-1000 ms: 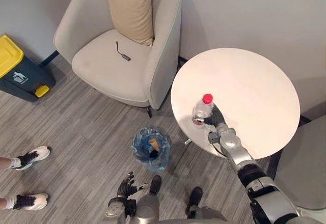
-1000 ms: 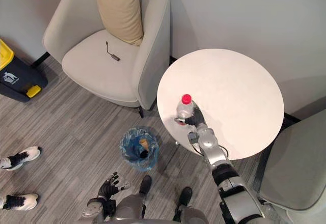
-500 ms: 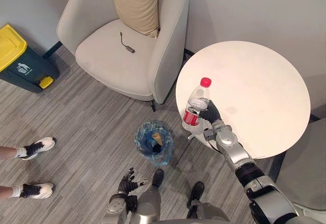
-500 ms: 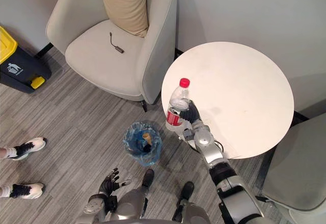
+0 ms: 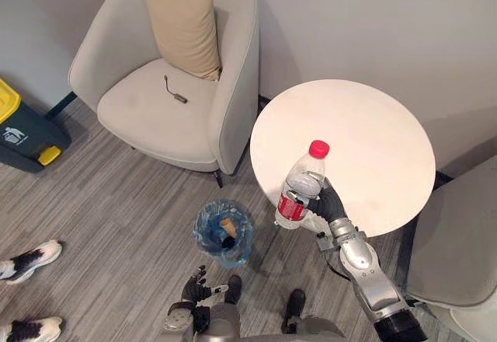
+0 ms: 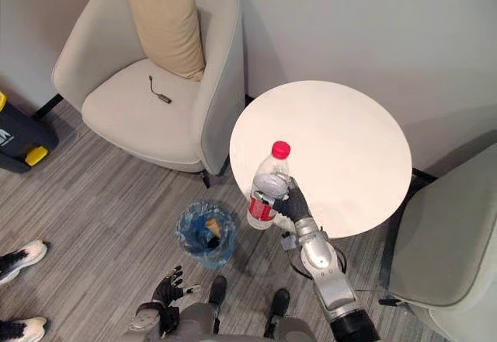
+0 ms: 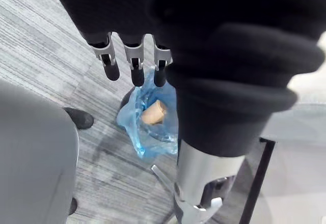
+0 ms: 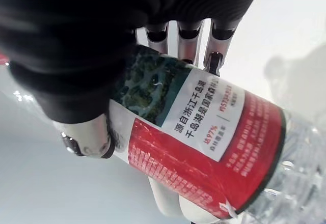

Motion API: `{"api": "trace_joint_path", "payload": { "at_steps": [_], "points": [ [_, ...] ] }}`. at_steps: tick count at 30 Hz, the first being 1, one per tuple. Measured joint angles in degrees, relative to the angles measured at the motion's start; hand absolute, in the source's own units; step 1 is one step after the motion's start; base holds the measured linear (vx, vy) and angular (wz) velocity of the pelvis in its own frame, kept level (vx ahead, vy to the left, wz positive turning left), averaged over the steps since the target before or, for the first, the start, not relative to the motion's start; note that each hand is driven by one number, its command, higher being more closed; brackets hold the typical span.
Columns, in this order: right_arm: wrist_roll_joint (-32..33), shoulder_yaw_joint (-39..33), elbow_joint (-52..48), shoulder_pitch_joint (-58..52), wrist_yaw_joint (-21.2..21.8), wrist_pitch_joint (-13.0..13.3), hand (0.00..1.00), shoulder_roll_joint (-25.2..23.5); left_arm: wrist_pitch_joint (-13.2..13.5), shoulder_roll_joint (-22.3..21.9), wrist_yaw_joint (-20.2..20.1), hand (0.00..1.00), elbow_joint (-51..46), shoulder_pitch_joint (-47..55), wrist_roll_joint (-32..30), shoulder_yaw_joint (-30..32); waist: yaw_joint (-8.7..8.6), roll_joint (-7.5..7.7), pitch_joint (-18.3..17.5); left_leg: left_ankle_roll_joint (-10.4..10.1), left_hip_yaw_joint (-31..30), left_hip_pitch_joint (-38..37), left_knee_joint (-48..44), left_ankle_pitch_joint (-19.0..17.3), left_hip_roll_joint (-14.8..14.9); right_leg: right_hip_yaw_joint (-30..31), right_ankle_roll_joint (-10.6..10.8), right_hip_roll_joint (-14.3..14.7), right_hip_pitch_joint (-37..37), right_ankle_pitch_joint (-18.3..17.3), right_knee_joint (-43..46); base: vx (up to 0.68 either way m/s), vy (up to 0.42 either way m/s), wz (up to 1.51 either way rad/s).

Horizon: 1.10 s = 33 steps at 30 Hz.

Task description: Gather rubbish on tea table into small bin, then transfer packed bag to large trash can.

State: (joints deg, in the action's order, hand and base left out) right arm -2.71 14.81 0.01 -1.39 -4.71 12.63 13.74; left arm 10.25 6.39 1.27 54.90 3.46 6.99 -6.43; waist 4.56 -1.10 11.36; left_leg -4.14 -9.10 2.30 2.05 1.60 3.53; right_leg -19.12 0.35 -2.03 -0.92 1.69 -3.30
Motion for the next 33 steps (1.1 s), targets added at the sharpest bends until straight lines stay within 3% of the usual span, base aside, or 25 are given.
{"api": "trace_joint_path", "payload": {
  "at_steps": [12,18,19,20,21,22,24,26,27,28,30,32,33],
  "points": [
    [-9.1,-0.3,-6.3,-6.0,0.4,1.0,1.00,0.4,0.0,0.1,0.0,0.00,2.0,0.4,-0.6,-0.9,-1.02,-0.03,-2.8,0.0,1.5,-2.2,0.1,-0.1,0.5,1.5,-0.3,0.4,-1.5,0.3,-0.2,-0.02,0.006,-0.07],
    [-9.2,-0.4,-6.3,-7.7,0.5,1.1,1.00,1.7,0.2,0.3,-0.1,0.00,3.2,0.0,-1.1,-3.0,-1.40,-0.61,-3.5,0.0,-1.9,1.8,-2.8,0.0,-0.4,-3.5,0.3,-0.2,-1.5,-1.1,0.8,-0.04,0.002,0.44],
    [-9.2,-0.3,-6.3,-7.7,0.3,1.1,1.00,2.6,0.3,0.3,-0.1,0.00,3.1,-0.1,-1.1,-3.2,-1.56,-0.79,-3.4,1.3,-0.3,3.2,-4.0,-0.5,-0.5,-5.7,0.2,-1.1,-1.3,-2.4,2.1,-0.03,0.023,0.74],
    [-9.2,-0.3,-6.3,-7.7,0.2,1.0,1.00,2.7,0.3,0.3,-0.1,0.00,3.1,-0.2,-1.0,-3.2,-1.75,-0.78,-3.3,4.2,2.4,3.8,-4.7,-1.6,-0.2,-6.5,0.1,-1.5,-1.2,-2.9,2.8,-0.04,0.041,0.81],
    [-9.2,-0.3,-6.3,-7.5,-0.1,1.0,1.00,3.6,0.3,0.3,-0.1,0.00,3.1,-0.3,-1.1,-3.2,-1.84,-0.72,-3.3,8.7,10.6,4.1,-5.8,-2.7,1.4,-7.9,0.7,-2.3,-1.3,-3.8,4.3,0.02,0.021,0.70],
    [-9.2,-0.3,-6.3,-6.9,-0.4,1.0,1.00,3.9,0.3,0.3,-0.1,0.00,3.1,-0.1,-1.1,-3.6,-2.16,-0.90,-3.4,9.6,17.9,4.5,-7.0,-3.1,3.4,-9.2,0.8,-3.4,-1.3,-4.4,5.4,0.04,0.045,0.73],
    [-9.2,-0.8,-6.3,-6.6,-0.8,1.0,1.00,4.5,0.3,0.3,0.0,0.00,3.1,-0.1,-1.2,-4.7,-2.33,-1.73,-3.8,9.6,24.7,5.1,-8.7,-3.0,5.4,-10.9,1.3,-4.4,-1.1,-5.2,7.0,0.12,0.076,0.49],
    [-9.4,-0.8,-6.3,-6.6,-1.2,1.0,1.00,5.0,0.3,0.2,0.0,0.00,3.1,-0.1,-1.4,-4.9,-2.14,-2.18,-4.1,7.9,26.5,5.1,-9.2,-2.0,5.2,-11.2,2.1,-5.1,-0.9,-6.1,8.6,0.14,0.066,0.25],
    [-9.9,-0.9,-6.3,-6.6,-1.4,1.0,1.00,4.7,0.3,0.3,0.0,0.00,3.1,-0.1,-2.2,-4.9,-2.36,-1.98,-4.1,4.3,26.4,4.7,-7.9,-1.0,4.6,-11.9,2.5,-5.6,-0.9,-6.4,8.9,0.14,0.072,0.33],
    [-10.6,-1.2,-6.0,-6.6,-1.5,0.9,1.00,4.1,0.2,0.5,0.0,0.00,3.0,-0.1,-2.5,-4.9,-2.62,-1.53,-3.8,3.0,26.2,4.0,-5.8,-0.2,3.8,-12.5,2.8,-6.2,-0.9,-6.5,9.1,0.13,0.081,0.37],
    [-11.4,-1.6,-5.7,-6.8,-1.5,0.4,1.00,3.2,0.3,0.9,0.0,0.00,3.0,-0.6,-2.7,-5.2,-2.57,-0.57,-3.3,3.1,25.6,3.7,-5.8,-0.3,2.8,-13.1,3.7,-7.6,-0.7,-7.2,10.6,0.14,0.092,0.34],
    [-11.5,-1.3,-5.4,-6.4,-1.5,0.2,1.00,2.1,0.2,1.6,0.0,0.00,2.2,-1.0,-3.2,-5.3,-2.29,1.31,-2.2,3.7,25.6,3.1,-7.7,-2.8,0.6,-12.7,5.5,-12.0,0.2,-11.0,18.2,0.14,0.143,0.32],
    [-11.5,-1.2,-5.3,-6.3,-1.5,0.2,1.00,2.0,0.2,1.8,0.0,0.00,1.9,-1.0,-3.2,-5.3,-2.21,1.54,-2.1,3.8,25.6,3.3,-8.0,-3.2,0.4,-12.4,5.7,-12.6,0.5,-11.4,19.4,0.06,0.128,0.15]
  ]
}}
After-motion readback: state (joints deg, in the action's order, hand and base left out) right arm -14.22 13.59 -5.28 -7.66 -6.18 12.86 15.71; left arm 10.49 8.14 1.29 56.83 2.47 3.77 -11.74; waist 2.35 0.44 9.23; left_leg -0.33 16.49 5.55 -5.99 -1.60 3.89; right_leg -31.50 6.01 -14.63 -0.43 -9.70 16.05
